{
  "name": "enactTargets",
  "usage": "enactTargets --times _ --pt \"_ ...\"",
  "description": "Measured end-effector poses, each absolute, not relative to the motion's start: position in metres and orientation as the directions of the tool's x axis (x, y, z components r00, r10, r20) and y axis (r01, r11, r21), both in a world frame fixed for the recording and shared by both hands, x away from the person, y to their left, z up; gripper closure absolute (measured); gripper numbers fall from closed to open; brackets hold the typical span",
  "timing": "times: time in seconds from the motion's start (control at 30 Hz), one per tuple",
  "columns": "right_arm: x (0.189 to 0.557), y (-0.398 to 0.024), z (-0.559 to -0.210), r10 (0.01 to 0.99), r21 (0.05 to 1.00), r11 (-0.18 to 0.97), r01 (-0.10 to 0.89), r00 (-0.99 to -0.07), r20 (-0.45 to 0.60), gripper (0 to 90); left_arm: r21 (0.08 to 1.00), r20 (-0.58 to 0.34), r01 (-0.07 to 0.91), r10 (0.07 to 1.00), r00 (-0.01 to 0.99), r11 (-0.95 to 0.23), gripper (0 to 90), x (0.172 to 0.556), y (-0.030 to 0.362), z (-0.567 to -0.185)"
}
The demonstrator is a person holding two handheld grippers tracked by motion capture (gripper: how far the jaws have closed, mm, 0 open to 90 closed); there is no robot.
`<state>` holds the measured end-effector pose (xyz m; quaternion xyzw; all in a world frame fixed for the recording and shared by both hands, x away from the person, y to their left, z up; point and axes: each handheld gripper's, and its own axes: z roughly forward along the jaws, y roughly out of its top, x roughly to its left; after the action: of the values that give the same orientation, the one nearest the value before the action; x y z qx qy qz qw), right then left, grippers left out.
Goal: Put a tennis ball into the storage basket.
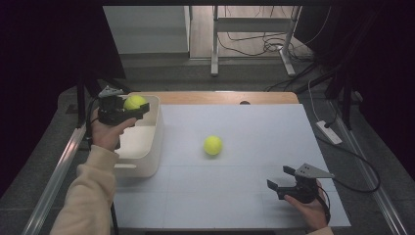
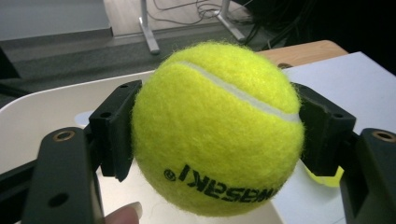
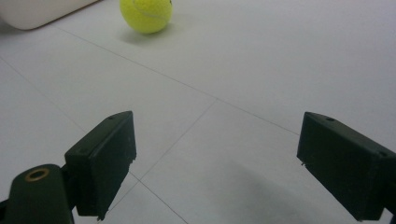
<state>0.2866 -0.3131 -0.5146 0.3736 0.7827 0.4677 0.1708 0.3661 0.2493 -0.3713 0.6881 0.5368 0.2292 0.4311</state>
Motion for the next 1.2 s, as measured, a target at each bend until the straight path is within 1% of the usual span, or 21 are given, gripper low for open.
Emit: enactTargets --times 0.53,1.07,1.2 --pt "0.287 -0.313 -0.515 0.745 0.858 0.288 0.426 -0.662 0.079 11.7 0.787 -0.129 0.615 0.961 0.243 -0.049 26.3 0.383 0.268 -0.378" --pt "0.287 -0.313 -0.515 0.745 0.856 0.290 0.428 -0.662 0.079 11.7 0.728 -0.112 0.681 0.969 0.222 -0.072 26.2 0.397 0.275 -0.390" --pt "0.287 -0.313 -0.515 0.745 0.856 0.290 0.428 -0.662 0.079 11.7 0.712 -0.095 0.697 0.972 0.215 -0.084 26.1 0.401 0.278 -0.393"
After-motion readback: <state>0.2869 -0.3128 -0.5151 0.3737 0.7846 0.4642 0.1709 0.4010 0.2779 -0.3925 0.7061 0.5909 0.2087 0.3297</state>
